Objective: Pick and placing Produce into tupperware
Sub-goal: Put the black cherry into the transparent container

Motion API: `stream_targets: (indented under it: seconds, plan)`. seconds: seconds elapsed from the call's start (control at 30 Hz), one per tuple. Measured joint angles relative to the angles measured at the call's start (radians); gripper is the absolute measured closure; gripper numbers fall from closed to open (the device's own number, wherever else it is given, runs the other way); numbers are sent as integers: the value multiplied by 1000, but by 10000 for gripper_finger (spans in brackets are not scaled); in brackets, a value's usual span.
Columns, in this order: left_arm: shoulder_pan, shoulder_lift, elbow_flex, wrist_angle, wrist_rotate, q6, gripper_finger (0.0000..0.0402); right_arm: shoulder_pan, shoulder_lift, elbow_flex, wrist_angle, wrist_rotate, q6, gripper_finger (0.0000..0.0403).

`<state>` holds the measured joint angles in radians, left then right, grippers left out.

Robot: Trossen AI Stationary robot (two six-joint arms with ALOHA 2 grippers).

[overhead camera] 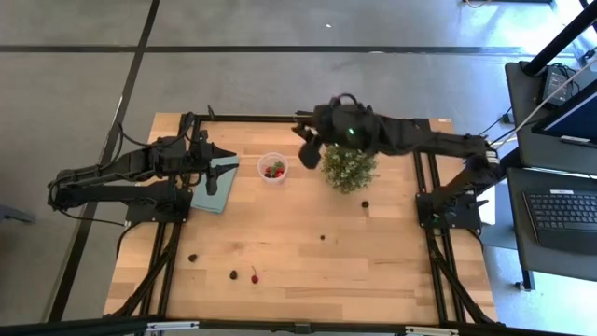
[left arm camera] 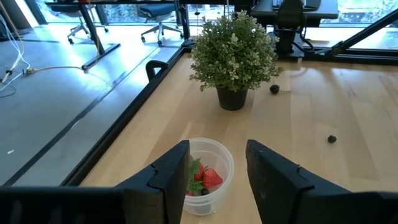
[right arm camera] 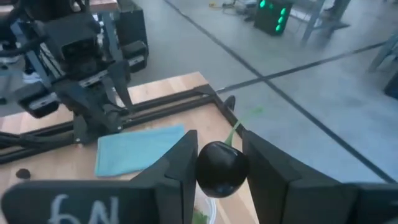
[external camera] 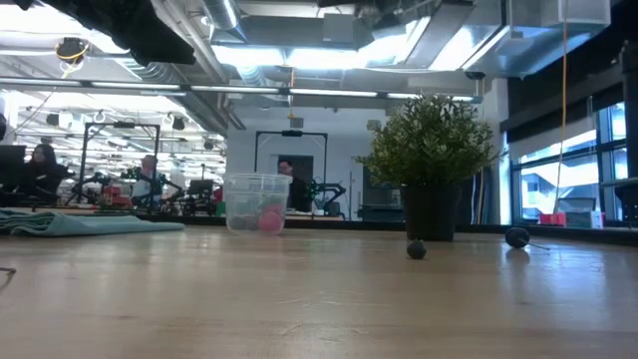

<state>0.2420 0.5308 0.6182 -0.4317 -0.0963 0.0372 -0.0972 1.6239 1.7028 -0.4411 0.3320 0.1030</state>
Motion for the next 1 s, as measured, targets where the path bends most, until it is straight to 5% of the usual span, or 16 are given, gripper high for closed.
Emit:
stream_targets:
  seconds: [0.53, 1.0]
  plan:
    - [0, 0, 0, -2, 0, 2, 250, -115, 493, 391, -258, -371, 21, 292]
    - [0, 0, 0, -6, 0, 51, 250, -118, 685, 396, -320, -416, 24, 292]
